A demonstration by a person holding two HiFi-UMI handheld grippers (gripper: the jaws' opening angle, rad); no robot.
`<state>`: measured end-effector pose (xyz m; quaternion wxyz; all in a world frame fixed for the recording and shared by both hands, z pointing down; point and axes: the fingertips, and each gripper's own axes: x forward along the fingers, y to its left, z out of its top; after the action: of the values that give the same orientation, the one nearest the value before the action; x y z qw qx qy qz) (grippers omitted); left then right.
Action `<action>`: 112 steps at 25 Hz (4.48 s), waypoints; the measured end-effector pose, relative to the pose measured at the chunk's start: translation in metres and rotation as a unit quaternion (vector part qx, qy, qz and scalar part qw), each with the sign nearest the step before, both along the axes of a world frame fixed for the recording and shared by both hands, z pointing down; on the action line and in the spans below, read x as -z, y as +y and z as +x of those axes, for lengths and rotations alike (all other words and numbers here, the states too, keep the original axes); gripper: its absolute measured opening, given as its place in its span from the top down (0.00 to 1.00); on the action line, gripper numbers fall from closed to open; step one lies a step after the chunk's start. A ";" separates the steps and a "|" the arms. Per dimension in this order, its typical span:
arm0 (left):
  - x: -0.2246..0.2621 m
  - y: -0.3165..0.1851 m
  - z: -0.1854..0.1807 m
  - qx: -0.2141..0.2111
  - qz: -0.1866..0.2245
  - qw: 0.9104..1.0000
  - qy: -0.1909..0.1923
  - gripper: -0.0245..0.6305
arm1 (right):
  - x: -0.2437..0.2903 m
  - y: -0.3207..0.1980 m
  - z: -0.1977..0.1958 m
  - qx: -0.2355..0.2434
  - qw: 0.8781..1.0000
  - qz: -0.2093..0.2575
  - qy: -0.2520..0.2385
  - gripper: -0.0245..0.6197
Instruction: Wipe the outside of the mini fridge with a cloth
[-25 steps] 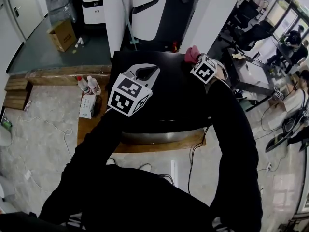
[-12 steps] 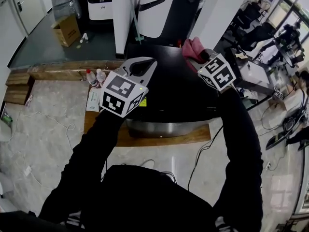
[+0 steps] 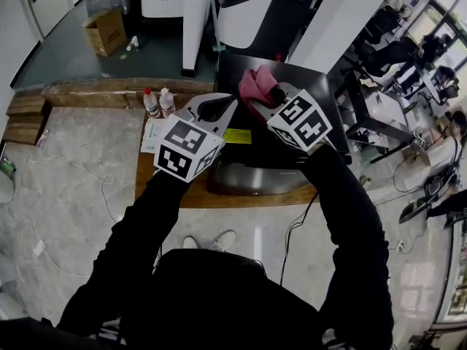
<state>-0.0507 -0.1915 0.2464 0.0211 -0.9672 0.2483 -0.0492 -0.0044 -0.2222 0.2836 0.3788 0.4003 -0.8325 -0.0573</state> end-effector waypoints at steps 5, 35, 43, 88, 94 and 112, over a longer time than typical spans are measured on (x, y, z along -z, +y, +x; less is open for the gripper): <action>-0.026 0.010 -0.018 -0.008 -0.021 1.000 -0.006 0.95 | -0.036 0.005 -0.031 0.001 0.999 -0.034 0.008 0.88; -0.022 0.121 0.204 -0.050 -0.036 0.998 -0.016 0.95 | -0.063 0.084 0.252 -0.076 0.993 -0.045 0.074 0.88; -0.026 0.150 0.257 -0.071 -0.034 0.997 -0.018 0.95 | -0.065 0.118 0.343 -0.132 0.988 -0.051 0.063 0.88; 0.000 0.023 -0.135 -0.065 0.004 0.996 0.058 0.95 | 0.060 0.092 -0.122 -0.132 0.885 0.147 -0.421 0.87; 0.001 0.004 -0.171 -0.020 0.031 0.998 0.052 0.95 | 0.050 0.074 -0.189 -0.112 0.843 0.138 -0.507 0.87; -0.048 -0.204 -0.191 -0.100 0.014 0.994 0.052 0.95 | -0.046 -0.159 -0.160 -0.320 0.664 0.179 -0.652 0.88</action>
<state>-0.2417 -0.3957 0.2939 0.0268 -0.9880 0.1519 0.0066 -0.1647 -0.3815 0.3296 -0.3445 0.6375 -0.6610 0.1951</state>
